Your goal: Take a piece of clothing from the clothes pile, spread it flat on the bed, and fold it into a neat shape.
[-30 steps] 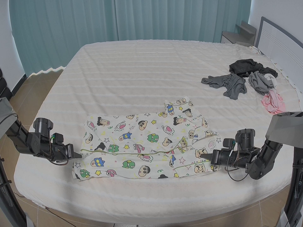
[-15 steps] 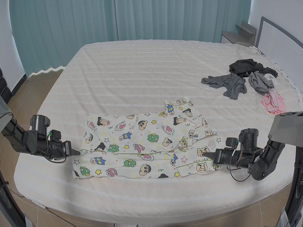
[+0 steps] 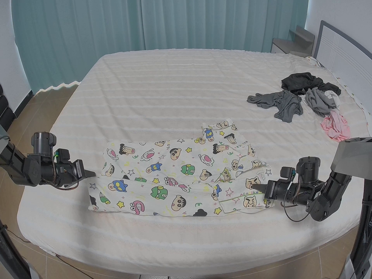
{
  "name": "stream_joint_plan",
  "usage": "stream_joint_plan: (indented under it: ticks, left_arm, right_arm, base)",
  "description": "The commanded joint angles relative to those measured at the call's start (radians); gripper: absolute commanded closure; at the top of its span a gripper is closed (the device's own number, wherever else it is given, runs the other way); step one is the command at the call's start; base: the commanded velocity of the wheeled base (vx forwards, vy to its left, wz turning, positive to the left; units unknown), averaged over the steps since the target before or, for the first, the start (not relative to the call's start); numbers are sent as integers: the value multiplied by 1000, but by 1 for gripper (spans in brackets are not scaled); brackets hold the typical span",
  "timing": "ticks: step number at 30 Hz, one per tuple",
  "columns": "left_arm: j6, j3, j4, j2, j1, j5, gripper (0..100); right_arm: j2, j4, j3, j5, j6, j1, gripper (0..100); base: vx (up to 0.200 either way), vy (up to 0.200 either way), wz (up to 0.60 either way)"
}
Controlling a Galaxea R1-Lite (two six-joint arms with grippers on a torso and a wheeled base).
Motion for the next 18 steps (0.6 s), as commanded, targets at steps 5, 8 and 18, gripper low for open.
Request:
stream_joint_plan:
  ticks: [5, 8, 18]
  left_arm:
    - [-12, -14, -30, 13, 0, 8, 100]
    - [-10, -28, -30, 38, 0, 10, 100]
    - [-47, -114, -30, 148, 0, 59, 100]
  right_arm:
    - [9, 0, -10, 1, 0, -9, 100]
    - [21, -2, -15, 1, -2, -9, 100]
    - [72, -3, -81, 2, 1, -9, 100]
  base:
    - [0, 0, 0]
    - [0, 0, 0]
    - [0, 0, 0]
